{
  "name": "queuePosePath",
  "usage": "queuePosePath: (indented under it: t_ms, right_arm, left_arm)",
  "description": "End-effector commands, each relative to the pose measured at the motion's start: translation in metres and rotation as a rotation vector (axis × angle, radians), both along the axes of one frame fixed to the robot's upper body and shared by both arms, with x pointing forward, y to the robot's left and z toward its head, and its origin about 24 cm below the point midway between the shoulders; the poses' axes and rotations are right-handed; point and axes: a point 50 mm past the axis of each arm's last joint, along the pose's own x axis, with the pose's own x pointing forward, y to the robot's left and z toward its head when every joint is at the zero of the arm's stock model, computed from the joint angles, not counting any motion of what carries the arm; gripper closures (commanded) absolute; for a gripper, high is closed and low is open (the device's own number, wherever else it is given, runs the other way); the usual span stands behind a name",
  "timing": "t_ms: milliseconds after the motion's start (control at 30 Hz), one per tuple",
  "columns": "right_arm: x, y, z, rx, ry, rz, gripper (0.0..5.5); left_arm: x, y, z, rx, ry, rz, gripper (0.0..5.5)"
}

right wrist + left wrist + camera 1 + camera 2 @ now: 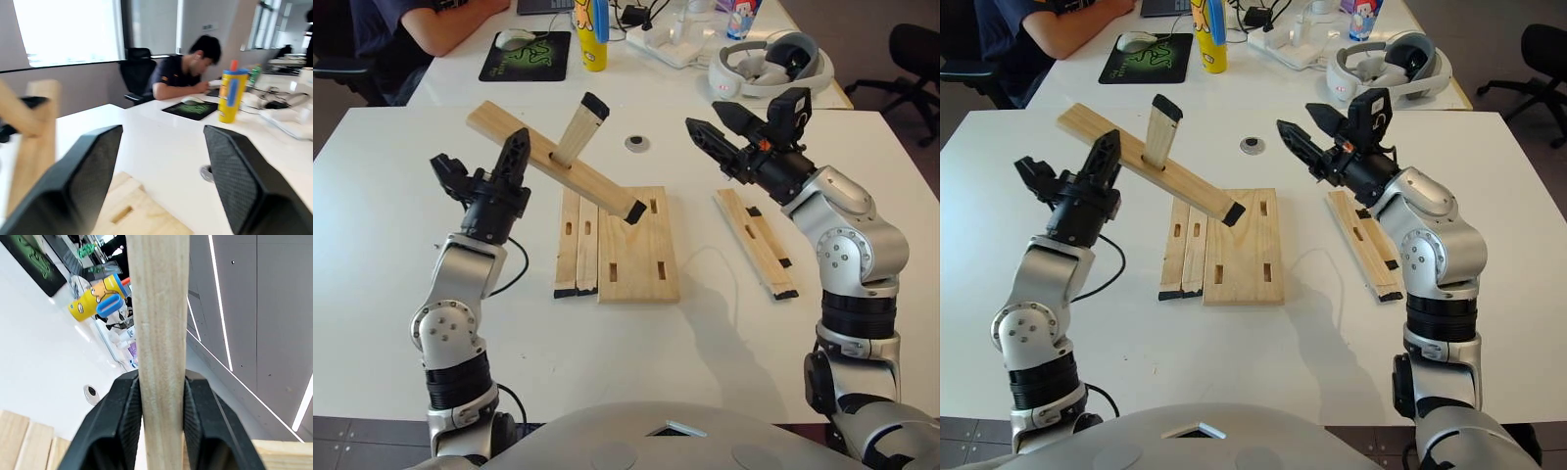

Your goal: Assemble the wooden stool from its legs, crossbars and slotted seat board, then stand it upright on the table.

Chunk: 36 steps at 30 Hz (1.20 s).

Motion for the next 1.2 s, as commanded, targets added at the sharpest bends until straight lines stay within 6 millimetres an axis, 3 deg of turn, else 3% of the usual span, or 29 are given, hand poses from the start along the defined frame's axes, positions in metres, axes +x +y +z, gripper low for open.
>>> queuePosePath:
  t_ms: [33, 200, 400, 700, 1200]
  right_arm:
    - [-0.006, -0.009, -0.029, -0.108, 0.027, -0.136, 2.42]
    - [-0.024, 0.000, -0.048, -0.094, 0.044, -0.183, 2.42]
    - [-0.033, 0.008, -0.055, -0.073, 0.064, -0.192, 2.42]
    - [-0.029, 0.008, -0.052, -0.084, 0.047, -0.186, 2.42]
    - [-0.019, 0.014, -0.043, -0.131, 0.020, -0.080, 2.42]
  left_arm:
    - [-0.021, -0.013, -0.001, 0.147, 0.056, -0.082, 4.45]
    - [-0.038, -0.013, -0.017, 0.355, 0.142, -0.042, 4.45]
    - [-0.043, -0.014, -0.001, 0.500, 0.006, 0.101, 4.45]
    - [-0.068, -0.031, -0.022, 0.550, 0.000, 0.123, 4.45]
    - [-0.069, -0.051, -0.025, 0.514, -0.037, 0.253, 4.45]
